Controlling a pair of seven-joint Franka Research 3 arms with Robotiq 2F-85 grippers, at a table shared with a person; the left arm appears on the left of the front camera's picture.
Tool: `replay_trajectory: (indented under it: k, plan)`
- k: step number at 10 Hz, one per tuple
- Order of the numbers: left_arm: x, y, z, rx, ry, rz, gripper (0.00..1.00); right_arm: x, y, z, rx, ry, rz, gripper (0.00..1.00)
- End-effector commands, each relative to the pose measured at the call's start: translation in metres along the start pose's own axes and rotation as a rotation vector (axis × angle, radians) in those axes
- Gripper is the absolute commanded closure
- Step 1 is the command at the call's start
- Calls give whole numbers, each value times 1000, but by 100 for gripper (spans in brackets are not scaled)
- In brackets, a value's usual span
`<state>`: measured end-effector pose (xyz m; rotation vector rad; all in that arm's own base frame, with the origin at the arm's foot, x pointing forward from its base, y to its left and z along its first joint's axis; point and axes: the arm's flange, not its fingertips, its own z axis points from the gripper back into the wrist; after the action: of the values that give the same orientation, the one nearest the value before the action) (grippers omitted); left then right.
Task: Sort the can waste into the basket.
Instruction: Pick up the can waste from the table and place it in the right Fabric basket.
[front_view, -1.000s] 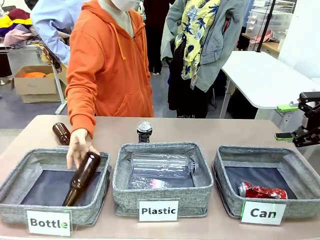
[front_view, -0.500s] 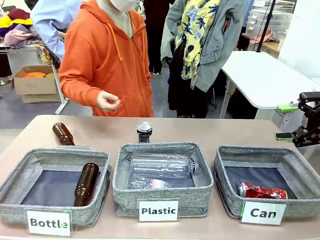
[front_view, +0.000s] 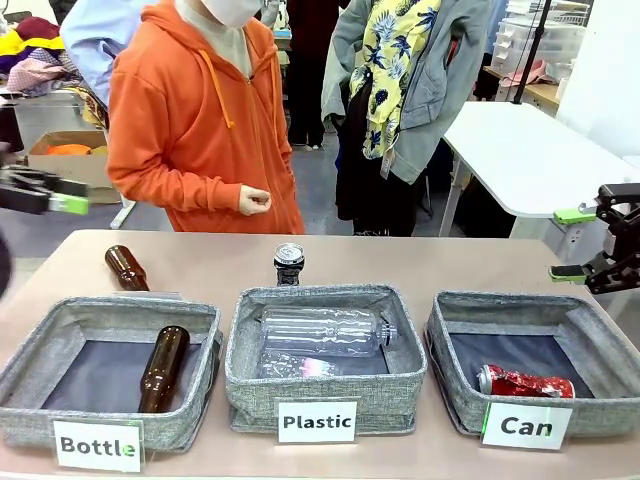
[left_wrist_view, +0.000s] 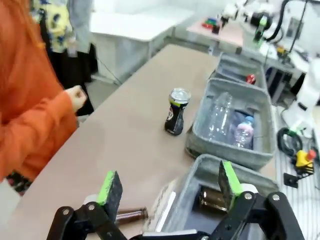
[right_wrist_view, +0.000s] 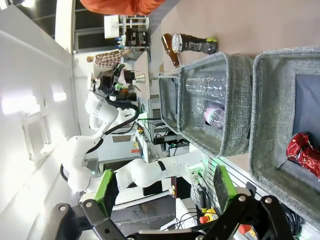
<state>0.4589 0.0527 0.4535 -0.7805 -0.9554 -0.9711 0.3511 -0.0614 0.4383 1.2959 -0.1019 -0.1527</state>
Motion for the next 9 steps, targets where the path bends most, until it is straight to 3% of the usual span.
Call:
replay_trajectory:
  k: [1, 4, 5, 9]
  plan:
    - [6, 14, -55, -6, 16, -75, 0, 0, 0, 3, 0, 11, 20, 0]
    - [4, 2, -137, -135, 176, -127, 0, 0, 0, 3, 0, 11, 20, 0]
    - [-3, -4, -157, -120, 197, -171, 0, 0, 0, 3, 0, 11, 20, 0]
    - [2, -7, -155, -137, 171, -112, 0, 0, 0, 3, 0, 11, 20, 0]
